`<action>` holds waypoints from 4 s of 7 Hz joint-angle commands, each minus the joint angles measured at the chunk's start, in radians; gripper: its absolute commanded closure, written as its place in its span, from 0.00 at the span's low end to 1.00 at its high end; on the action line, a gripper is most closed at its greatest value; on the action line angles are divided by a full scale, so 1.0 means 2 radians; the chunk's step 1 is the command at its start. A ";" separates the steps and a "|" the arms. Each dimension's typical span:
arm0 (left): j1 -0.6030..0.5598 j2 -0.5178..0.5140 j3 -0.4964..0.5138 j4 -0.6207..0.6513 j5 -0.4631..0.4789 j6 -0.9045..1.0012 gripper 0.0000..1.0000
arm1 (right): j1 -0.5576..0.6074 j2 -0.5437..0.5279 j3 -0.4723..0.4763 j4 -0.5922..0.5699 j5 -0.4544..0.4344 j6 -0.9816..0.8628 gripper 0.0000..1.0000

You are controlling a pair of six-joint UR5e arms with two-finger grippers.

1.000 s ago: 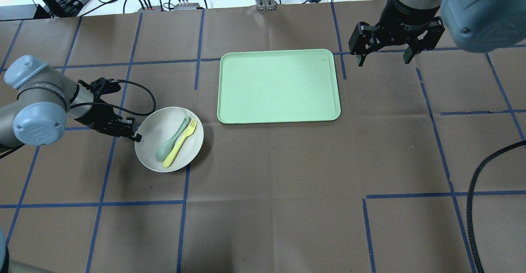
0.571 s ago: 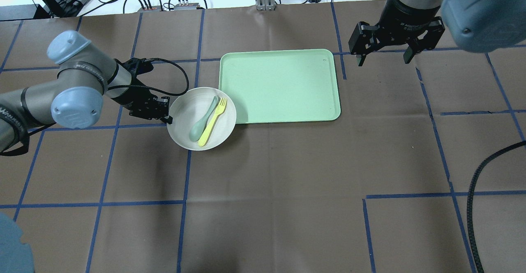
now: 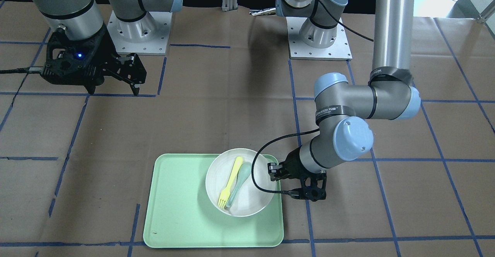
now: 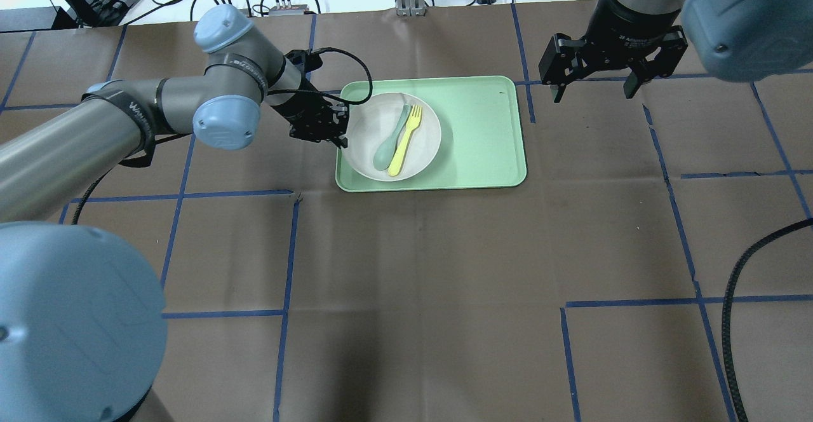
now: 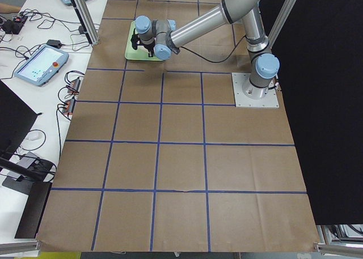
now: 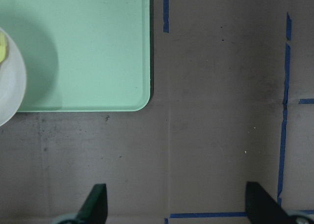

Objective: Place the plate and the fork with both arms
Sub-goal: 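Slide the plate with the left gripper onto the mint-green tray, then release the plate and lift the left gripper away, then move the right gripper over the plate above the yellow fork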

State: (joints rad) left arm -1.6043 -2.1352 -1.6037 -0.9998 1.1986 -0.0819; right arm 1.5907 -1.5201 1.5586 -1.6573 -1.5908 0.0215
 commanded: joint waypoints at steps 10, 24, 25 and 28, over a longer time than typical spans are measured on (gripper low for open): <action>-0.020 0.131 0.137 -0.293 0.132 0.013 0.01 | 0.002 0.004 -0.005 -0.008 -0.001 0.008 0.00; -0.019 0.312 0.112 -0.475 0.190 0.085 0.00 | 0.139 0.301 -0.105 -0.197 -0.007 0.201 0.15; -0.019 0.317 0.097 -0.452 0.189 0.087 0.00 | 0.136 0.311 -0.105 -0.203 -0.016 0.198 0.23; -0.018 0.318 0.097 -0.455 0.190 0.079 0.00 | 0.134 0.324 -0.109 -0.213 -0.017 0.202 0.39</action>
State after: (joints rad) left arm -1.6403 -1.5009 -1.4081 -1.9086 1.5770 0.0801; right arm 1.8599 -0.8821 1.3431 -2.0696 -1.6235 0.4196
